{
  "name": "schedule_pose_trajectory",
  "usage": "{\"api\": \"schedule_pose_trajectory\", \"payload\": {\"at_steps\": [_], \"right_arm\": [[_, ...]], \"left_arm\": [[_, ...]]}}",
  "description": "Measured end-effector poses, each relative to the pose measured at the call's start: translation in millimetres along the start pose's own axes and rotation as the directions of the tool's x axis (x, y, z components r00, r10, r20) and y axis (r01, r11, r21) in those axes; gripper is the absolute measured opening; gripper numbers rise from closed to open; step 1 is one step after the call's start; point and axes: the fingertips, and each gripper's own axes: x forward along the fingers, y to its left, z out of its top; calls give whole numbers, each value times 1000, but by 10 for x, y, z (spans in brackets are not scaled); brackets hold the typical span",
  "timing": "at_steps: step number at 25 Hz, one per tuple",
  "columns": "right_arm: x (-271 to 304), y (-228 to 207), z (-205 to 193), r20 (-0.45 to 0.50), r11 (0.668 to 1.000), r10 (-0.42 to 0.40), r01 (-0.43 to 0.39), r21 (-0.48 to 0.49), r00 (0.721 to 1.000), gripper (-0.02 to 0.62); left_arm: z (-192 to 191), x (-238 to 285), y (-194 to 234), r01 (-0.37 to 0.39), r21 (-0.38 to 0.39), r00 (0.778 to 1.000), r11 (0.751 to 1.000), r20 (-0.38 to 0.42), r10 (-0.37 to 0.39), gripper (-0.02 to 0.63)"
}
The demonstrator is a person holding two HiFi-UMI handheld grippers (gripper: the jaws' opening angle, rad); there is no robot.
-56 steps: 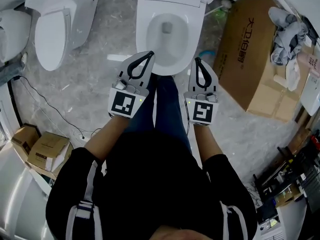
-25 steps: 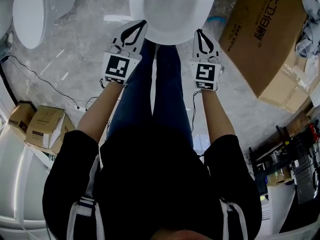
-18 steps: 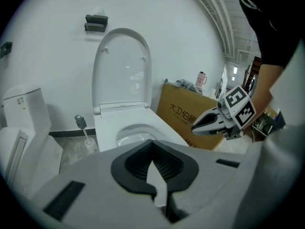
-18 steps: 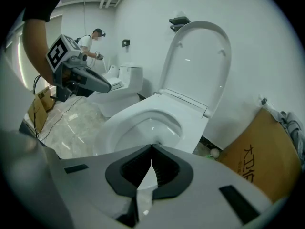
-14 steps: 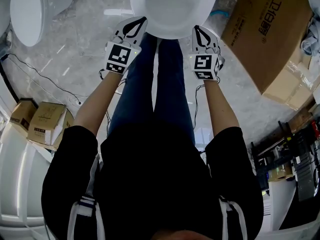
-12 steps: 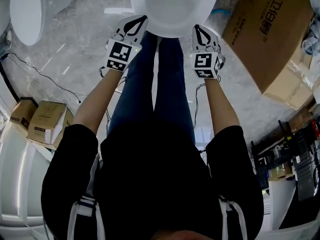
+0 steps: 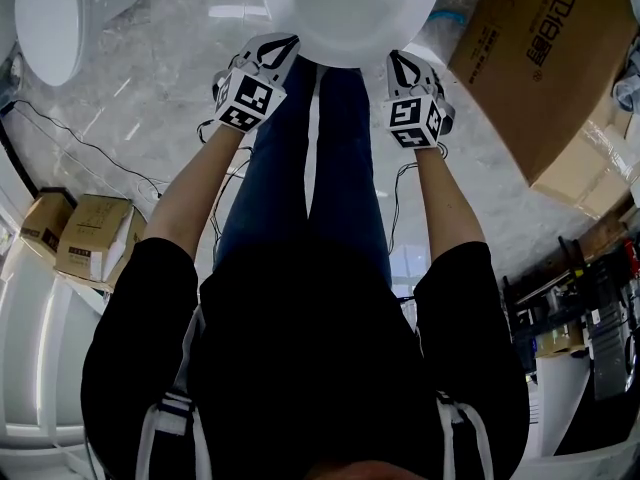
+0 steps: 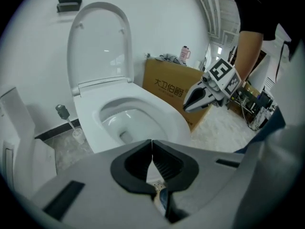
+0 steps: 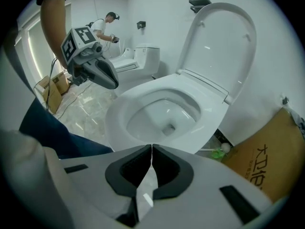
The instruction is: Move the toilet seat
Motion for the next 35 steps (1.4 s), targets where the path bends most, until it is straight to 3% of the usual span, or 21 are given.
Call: {"api": "schedule_pose_trajectory", "payload": {"at_steps": [7, 9, 11, 13, 16, 19, 21, 24, 26, 30, 32, 35], "right_arm": [[84, 90, -141, -53, 996, 29, -34, -85, 998, 26], [108, 123, -161, -66, 992, 39, -47, -119, 997, 55], [135, 157, -173, -77, 985, 47, -59, -161, 996, 113], [166, 185, -187, -91, 975, 51, -70, -210, 995, 148], [227, 234, -208, -119, 953, 63, -95, -288, 991, 226], [281, 283, -223, -150, 925, 67, -118, -362, 986, 261], [306, 302, -219, -167, 902, 55, -120, -414, 985, 272], [378, 333, -243, -181, 850, 39, -128, -511, 983, 285], [409, 364, -263, -190, 804, 28, -136, -580, 981, 285], [447, 425, -301, -200, 680, 4, -149, -717, 980, 290], [463, 425, -296, -195, 619, -19, -142, -773, 981, 290], [498, 399, -264, -190, 532, -55, -133, -836, 980, 290]], "left_arm": [[-413, 149, -127, 78, 64, 989, 995, -129, -69, 9], [-492, 171, -161, 106, 91, 983, 990, -156, -91, 12], [-529, 186, -186, 128, 130, 979, 983, -176, -104, 54], [-549, 211, -211, 147, 183, 974, 972, -199, -110, 146], [-603, 257, -225, 174, 275, 962, 946, -251, -104, 185], [-668, 304, -201, 189, 366, 950, 911, -302, -76, 253], [-701, 317, -181, 196, 458, 942, 867, -333, -37, 273], [-773, 326, -179, 222, 620, 928, 753, -371, 31, 285], [-811, 325, -185, 232, 682, 925, 694, -375, 59, 295], [-753, 369, -148, 207, 736, 935, 644, -344, 92, 306], [-736, 426, -171, 223, 743, 934, 631, -348, 79, 313], [-622, 500, -187, 231, 775, 940, 588, -333, 70, 322]]}}
